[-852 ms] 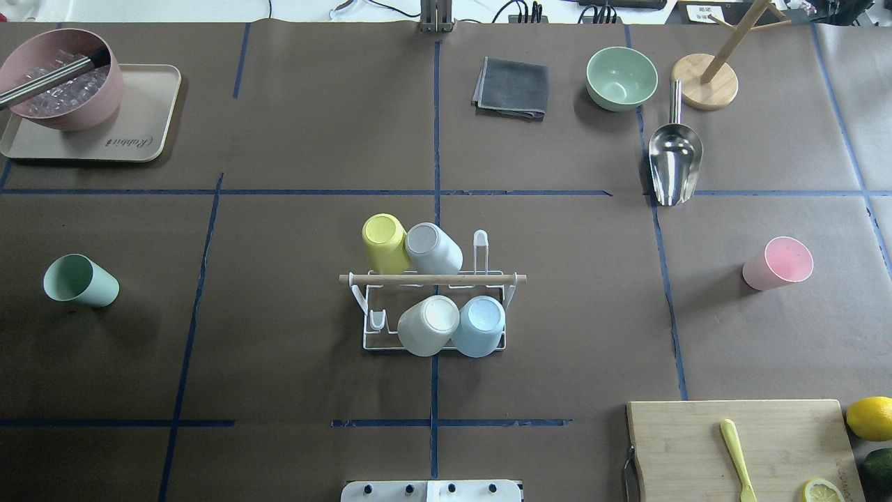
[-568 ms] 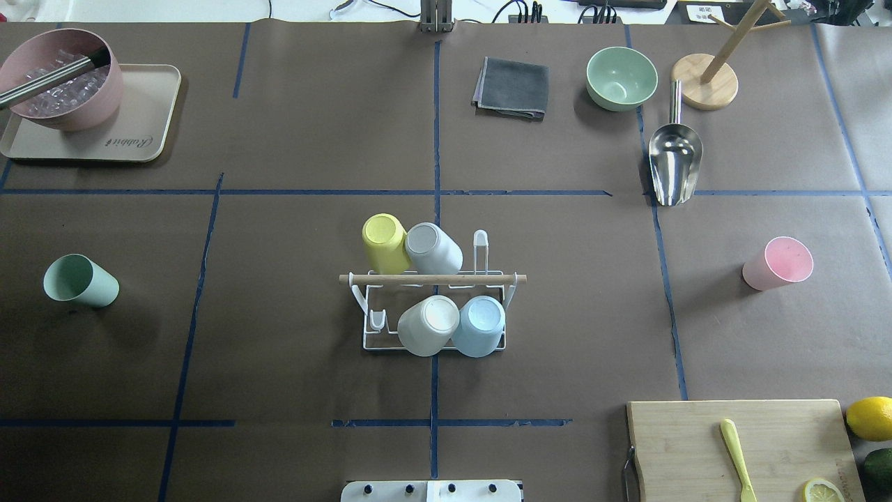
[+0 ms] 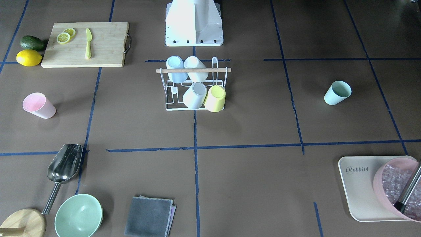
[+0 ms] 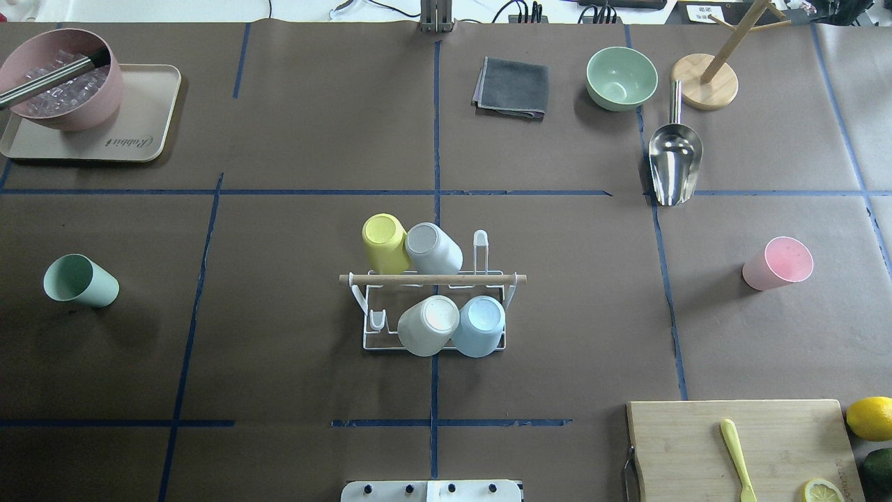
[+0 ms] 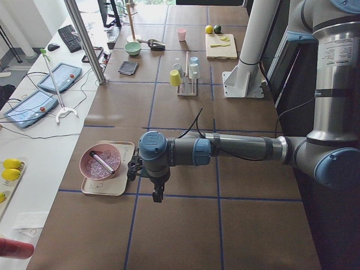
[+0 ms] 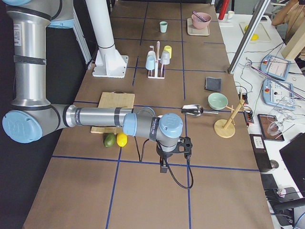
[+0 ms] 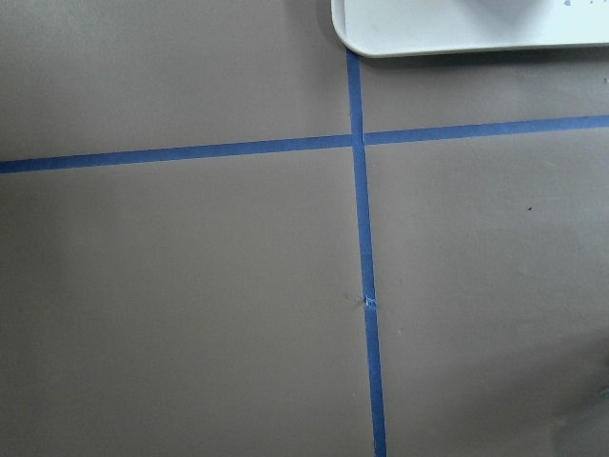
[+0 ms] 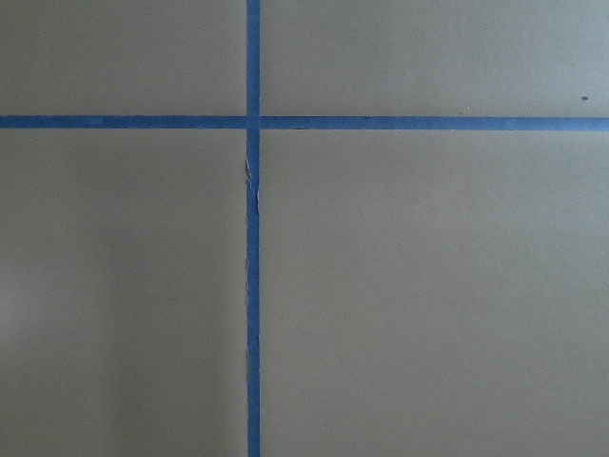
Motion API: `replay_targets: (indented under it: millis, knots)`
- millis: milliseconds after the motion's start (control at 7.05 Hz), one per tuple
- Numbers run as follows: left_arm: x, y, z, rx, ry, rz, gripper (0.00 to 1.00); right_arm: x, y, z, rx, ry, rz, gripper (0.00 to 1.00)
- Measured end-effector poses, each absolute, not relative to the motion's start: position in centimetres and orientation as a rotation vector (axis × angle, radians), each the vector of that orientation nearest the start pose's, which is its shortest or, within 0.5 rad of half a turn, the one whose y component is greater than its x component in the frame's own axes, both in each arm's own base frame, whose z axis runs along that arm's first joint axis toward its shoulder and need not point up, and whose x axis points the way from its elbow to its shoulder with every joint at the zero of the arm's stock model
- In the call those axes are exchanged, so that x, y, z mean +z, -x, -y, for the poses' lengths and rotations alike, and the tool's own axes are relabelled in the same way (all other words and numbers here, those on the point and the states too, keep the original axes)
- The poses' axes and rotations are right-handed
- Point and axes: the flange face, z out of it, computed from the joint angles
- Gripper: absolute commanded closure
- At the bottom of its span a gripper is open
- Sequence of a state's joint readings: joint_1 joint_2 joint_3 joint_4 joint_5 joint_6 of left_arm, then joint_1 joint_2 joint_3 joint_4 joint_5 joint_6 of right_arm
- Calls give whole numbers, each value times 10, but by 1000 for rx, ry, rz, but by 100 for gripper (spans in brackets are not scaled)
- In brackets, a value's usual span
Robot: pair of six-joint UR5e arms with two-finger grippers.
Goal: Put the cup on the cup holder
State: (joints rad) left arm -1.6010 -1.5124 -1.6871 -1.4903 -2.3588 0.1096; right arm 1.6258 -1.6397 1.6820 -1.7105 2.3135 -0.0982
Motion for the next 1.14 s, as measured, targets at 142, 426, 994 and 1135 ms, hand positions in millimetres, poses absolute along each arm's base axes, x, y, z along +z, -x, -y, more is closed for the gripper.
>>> replay_targets:
  millis: [142,426,994,1135]
  knots:
    - [634,76,464,56,-31,-788,0,647,-79,459,-18,41,764,0]
    - [627,75,469,51,-37,-787,0,616,-36,496,-76,92,805,0]
    - [580,54,514,94,-49,-783,0,541,58,598,-131,334,791,0]
    - [558,45,533,99,-17,-784,0,539,81,615,-137,396,783,0]
